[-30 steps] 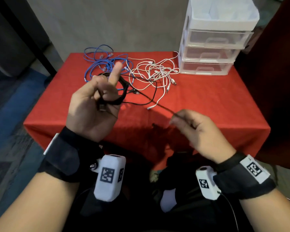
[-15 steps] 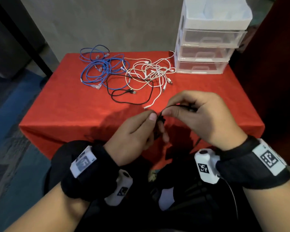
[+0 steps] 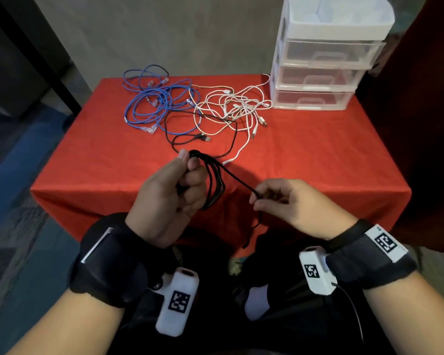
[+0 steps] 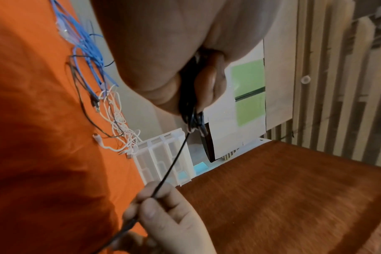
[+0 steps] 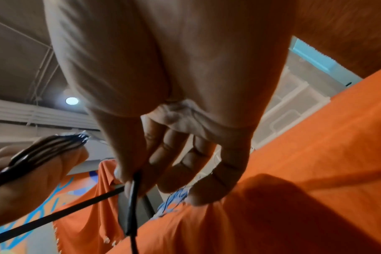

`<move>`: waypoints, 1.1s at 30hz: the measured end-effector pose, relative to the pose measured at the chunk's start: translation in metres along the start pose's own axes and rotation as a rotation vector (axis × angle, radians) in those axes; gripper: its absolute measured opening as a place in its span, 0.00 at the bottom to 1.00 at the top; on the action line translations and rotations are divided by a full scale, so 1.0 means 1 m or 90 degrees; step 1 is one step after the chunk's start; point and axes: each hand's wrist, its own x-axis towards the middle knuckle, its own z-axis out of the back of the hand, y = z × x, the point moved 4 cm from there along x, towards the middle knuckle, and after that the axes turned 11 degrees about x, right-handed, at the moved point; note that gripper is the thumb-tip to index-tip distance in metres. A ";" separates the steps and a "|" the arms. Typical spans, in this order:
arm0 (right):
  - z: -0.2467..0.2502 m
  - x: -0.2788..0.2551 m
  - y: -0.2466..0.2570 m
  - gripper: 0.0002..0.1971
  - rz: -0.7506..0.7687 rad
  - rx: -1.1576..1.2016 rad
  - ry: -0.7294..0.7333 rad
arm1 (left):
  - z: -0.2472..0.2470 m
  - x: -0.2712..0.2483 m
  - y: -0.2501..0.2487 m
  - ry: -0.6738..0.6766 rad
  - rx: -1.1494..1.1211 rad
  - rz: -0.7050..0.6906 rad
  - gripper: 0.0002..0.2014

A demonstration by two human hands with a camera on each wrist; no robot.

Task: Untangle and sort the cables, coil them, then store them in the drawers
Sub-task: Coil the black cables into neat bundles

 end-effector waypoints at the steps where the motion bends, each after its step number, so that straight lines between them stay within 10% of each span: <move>1: -0.005 0.000 -0.003 0.03 -0.013 -0.007 0.028 | 0.000 0.000 0.002 0.009 -0.033 0.008 0.14; 6: -0.019 0.001 -0.011 0.03 -0.078 0.035 0.071 | 0.001 0.002 0.002 0.043 -0.166 0.026 0.16; 13: -0.024 0.028 0.041 0.02 0.006 0.438 -0.247 | -0.002 0.006 0.003 -0.016 -0.078 -0.028 0.11; 21: -0.049 0.022 0.071 0.22 0.024 0.517 -0.157 | -0.005 0.005 0.012 -0.131 0.107 -0.097 0.13; 33: -0.051 0.012 0.071 0.21 -0.044 0.693 -0.005 | -0.008 0.010 0.017 -0.074 0.238 -0.096 0.15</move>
